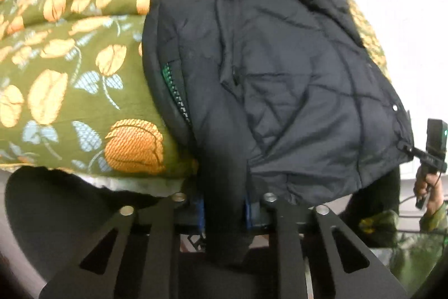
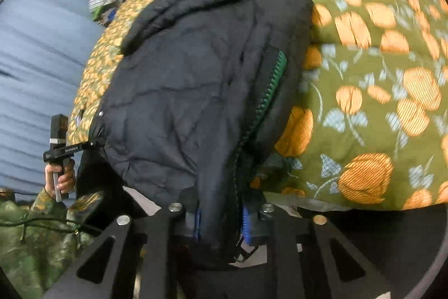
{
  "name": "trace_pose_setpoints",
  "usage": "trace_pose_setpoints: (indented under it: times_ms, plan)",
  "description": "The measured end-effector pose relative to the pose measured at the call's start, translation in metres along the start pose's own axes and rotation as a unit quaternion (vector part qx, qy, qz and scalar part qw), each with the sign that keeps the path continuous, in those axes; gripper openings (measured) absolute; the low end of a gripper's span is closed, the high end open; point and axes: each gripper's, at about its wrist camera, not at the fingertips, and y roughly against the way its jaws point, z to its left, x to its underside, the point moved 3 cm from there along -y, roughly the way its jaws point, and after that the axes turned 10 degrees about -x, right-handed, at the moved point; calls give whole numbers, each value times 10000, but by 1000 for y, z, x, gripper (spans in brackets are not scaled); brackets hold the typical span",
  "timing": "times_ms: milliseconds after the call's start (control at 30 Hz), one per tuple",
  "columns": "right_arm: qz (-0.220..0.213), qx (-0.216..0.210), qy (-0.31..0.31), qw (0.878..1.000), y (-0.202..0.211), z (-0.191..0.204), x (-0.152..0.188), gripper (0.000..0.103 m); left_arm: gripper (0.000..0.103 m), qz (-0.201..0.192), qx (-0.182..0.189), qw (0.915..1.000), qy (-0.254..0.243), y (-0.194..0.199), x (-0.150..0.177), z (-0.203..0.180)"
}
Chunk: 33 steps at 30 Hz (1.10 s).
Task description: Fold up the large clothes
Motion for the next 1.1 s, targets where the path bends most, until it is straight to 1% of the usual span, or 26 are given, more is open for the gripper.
trace_pose_setpoints:
  times_ms: [100, 200, 333, 400, 467, 500, 567, 600, 667, 700, 733, 767, 800, 833, 867, 900, 967, 1000, 1067, 1100]
  plan:
    - [92, -26, 185, 9998, 16, 11, 0, 18, 16, -6, 74, 9999, -75, 13, 8, -2]
    - [142, -173, 78, 9997, 25, 16, 9, 18, 16, 61, 265, 9996, 22, 25, 12, 5]
    - [169, -501, -5, 9986, 42, 27, 21, 18, 15, 89, 529, 9985, 57, 53, 29, 8]
    - [121, -768, 28, 9970, 56, 38, 24, 18, 15, 32, 694, 9975, 92, 74, 33, 11]
    - [-34, -1046, 28, 9945, 73, 51, 19, 18, 14, -167, 919, 9953, 263, 98, 28, 15]
    - [-164, -1167, 60, 9930, 81, 60, 12, 18, 13, -432, 1056, 9926, 406, 118, 17, 19]
    - [-508, -1358, 204, 9892, 97, 74, -10, 18, 13, -831, 1241, 9870, 592, 144, 2, 29]
    - [-653, -1441, 270, 9870, 103, 79, -24, 18, 13, -1087, 1363, 9822, 695, 157, -19, 32]
    - [-1003, -1552, 446, 9818, 111, 87, -62, 18, 14, -1366, 1491, 9763, 765, 166, -51, 33]
    - [-1135, -1557, 493, 9800, 111, 90, -80, 18, 14, -1515, 1499, 9736, 819, 168, -80, 34]
    - [-1288, -1508, 543, 9786, 111, 89, -103, 18, 14, -1599, 1501, 9722, 817, 168, -92, 36]
    - [-1461, -1403, 587, 9775, 111, 87, -130, 18, 14, -1697, 1485, 9712, 772, 166, -112, 33]
    - [-1556, -1362, 598, 9766, 109, 85, -145, 18, 14, -1796, 1420, 9707, 724, 163, -137, 30]
    - [-1694, -1322, 608, 9747, 104, 80, -172, 18, 14, -1856, 1354, 9707, 707, 158, -158, 31]
    - [-1838, -1257, 590, 9731, 97, 73, -201, 18, 14, -1885, 1282, 9711, 702, 151, -186, 28]
    - [-1922, -1222, 545, 9722, 94, 64, -216, 18, 14, -1898, 1223, 9714, 734, 144, -198, 28]
    - [-2040, -1180, 291, 9714, 72, 43, -263, 18, 14, -1865, 1000, 9735, 863, 121, -242, 29]
    - [-2086, -1138, 168, 9712, 65, 32, -277, 18, 14, -1789, 917, 9751, 932, 107, -259, 29]
    - [-2106, -1061, -172, 9716, 41, 3, -306, 18, 15, -1662, 784, 9776, 1024, 83, -283, 32]
    - [-2101, -1037, -302, 9717, 30, -8, -310, 18, 16, -1544, 719, 9794, 1086, 63, -298, 33]
